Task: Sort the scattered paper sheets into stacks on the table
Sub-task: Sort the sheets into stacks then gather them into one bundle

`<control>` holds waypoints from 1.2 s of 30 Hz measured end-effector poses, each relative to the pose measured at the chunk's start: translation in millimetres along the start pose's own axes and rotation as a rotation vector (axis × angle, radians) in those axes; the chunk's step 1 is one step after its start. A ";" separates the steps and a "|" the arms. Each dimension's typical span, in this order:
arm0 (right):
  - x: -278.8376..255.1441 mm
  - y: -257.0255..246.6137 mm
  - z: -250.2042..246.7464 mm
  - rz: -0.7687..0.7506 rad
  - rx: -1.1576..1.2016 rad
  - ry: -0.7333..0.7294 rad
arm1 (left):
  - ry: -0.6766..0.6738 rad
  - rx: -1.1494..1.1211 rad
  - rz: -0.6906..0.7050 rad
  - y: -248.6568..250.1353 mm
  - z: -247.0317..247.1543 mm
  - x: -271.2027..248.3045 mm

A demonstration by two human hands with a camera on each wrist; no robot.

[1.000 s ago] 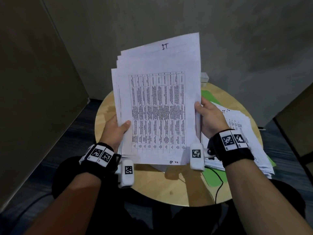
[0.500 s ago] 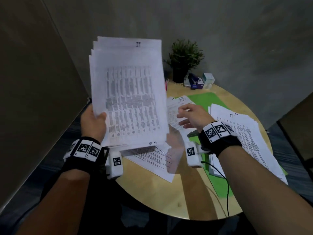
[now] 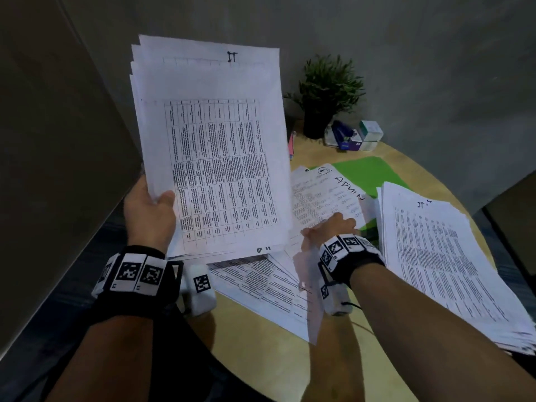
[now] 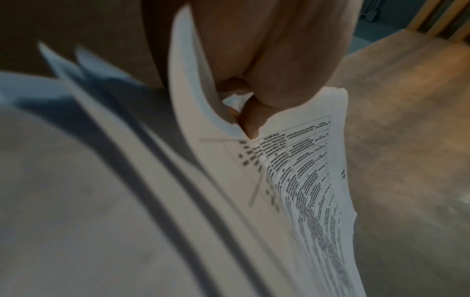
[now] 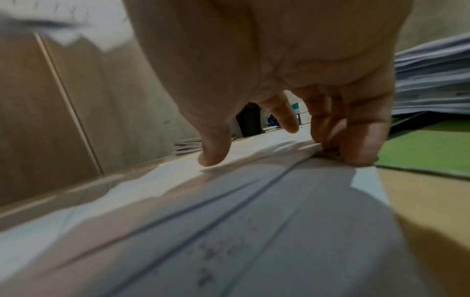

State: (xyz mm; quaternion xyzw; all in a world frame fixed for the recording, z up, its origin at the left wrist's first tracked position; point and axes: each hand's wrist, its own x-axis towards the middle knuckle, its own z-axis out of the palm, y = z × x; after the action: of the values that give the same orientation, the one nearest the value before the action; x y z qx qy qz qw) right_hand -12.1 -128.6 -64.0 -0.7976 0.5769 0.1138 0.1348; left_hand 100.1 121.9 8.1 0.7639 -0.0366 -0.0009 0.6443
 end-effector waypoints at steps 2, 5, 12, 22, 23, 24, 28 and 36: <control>2.5 1.0 2.6 0.035 -0.059 0.016 | -0.021 -0.007 -0.013 0.1 3.4 1.0; 8.0 0.6 6.6 0.039 -0.074 0.006 | -0.038 -0.005 -0.023 -0.4 6.7 0.6; 13.4 5.7 -4.1 -0.077 -0.190 -0.054 | -0.021 -0.008 -0.022 -0.3 5.9 0.1; 17.3 9.5 -22.8 -0.043 -0.047 0.001 | -0.027 -0.029 -0.001 -3.8 4.2 1.9; 17.9 9.2 -23.2 -0.057 -0.052 0.007 | -0.028 -0.039 0.000 -3.5 4.2 2.1; 13.4 7.0 -25.2 -0.081 -0.050 -0.003 | -0.028 -0.046 0.001 -3.8 4.3 2.7; 17.3 -1.9 -25.2 -0.025 0.083 -0.021 | -0.033 -0.036 0.001 -5.5 5.7 4.4; 21.0 1.6 -24.1 -0.074 0.408 0.008 | -0.055 -0.036 0.001 -8.4 2.9 5.3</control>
State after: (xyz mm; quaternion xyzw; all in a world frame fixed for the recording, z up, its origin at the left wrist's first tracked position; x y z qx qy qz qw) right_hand -6.5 -156.1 -48.6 -0.7749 0.5586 -0.0138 0.2954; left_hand 105.7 120.2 -0.4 0.7517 -0.0546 -0.0225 0.6568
